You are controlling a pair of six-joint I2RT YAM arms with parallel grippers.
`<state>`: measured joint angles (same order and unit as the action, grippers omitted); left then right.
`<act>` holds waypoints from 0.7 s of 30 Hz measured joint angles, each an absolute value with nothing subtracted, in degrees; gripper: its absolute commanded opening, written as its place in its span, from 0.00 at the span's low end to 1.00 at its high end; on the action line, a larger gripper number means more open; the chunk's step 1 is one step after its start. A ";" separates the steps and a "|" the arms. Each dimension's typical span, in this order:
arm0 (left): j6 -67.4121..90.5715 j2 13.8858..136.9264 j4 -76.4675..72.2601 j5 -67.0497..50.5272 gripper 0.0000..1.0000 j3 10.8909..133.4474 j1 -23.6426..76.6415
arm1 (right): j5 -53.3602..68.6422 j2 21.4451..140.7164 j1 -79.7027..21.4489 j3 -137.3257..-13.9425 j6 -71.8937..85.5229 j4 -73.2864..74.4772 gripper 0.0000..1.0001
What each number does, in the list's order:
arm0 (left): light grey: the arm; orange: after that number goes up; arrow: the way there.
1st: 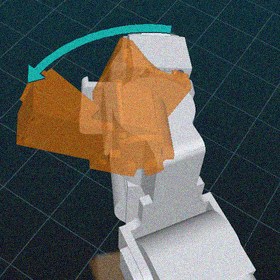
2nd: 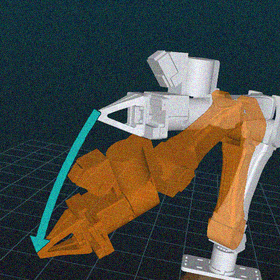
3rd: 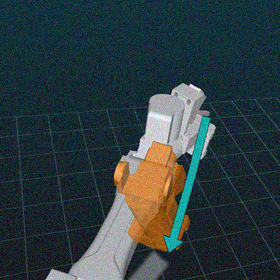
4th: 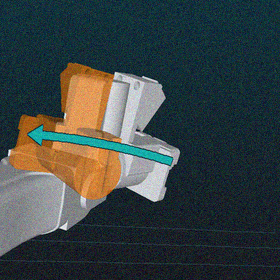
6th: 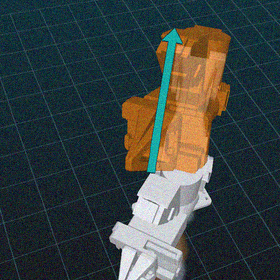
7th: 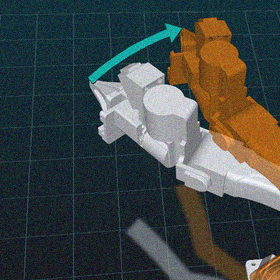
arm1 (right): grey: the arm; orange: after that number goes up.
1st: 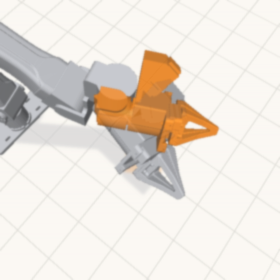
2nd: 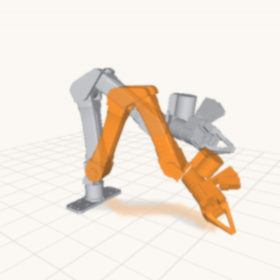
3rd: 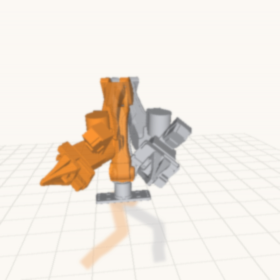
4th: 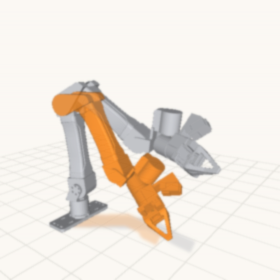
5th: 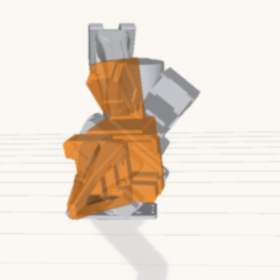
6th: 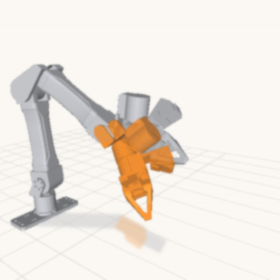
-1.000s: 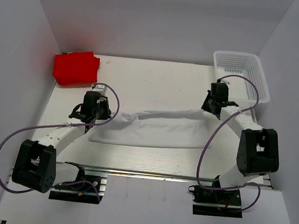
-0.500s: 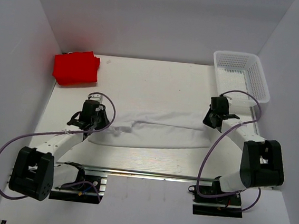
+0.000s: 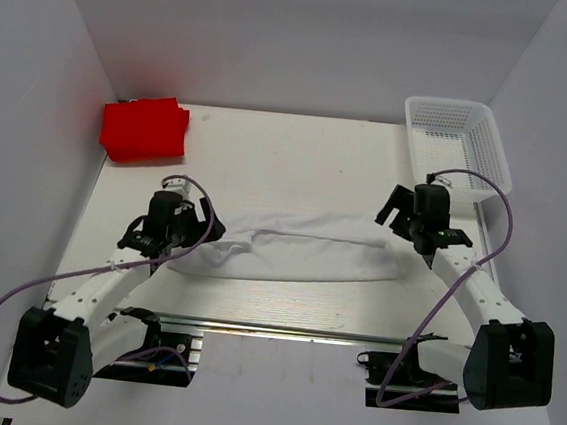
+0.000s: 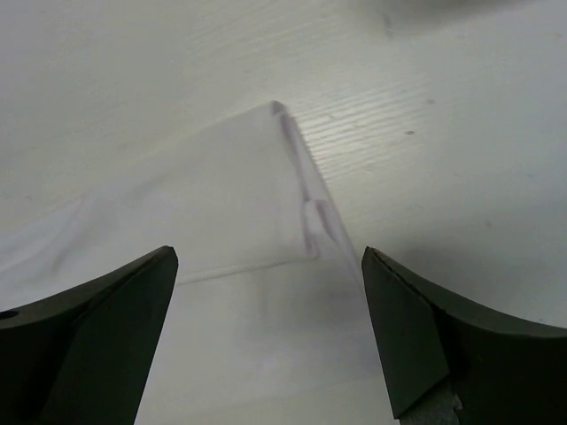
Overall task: Fold and stack the t-shirts
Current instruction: Fold the other side of the tshirt into a rectangle
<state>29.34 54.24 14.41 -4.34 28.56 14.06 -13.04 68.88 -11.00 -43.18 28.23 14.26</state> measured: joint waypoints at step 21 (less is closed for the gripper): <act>21.80 75.18 4.58 -16.08 0.93 36.16 16.73 | 7.97 88.77 -13.30 -43.75 25.28 0.89 0.90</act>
<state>21.80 75.18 4.58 -16.08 36.16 16.73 7.97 88.77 -13.30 -43.75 25.28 0.89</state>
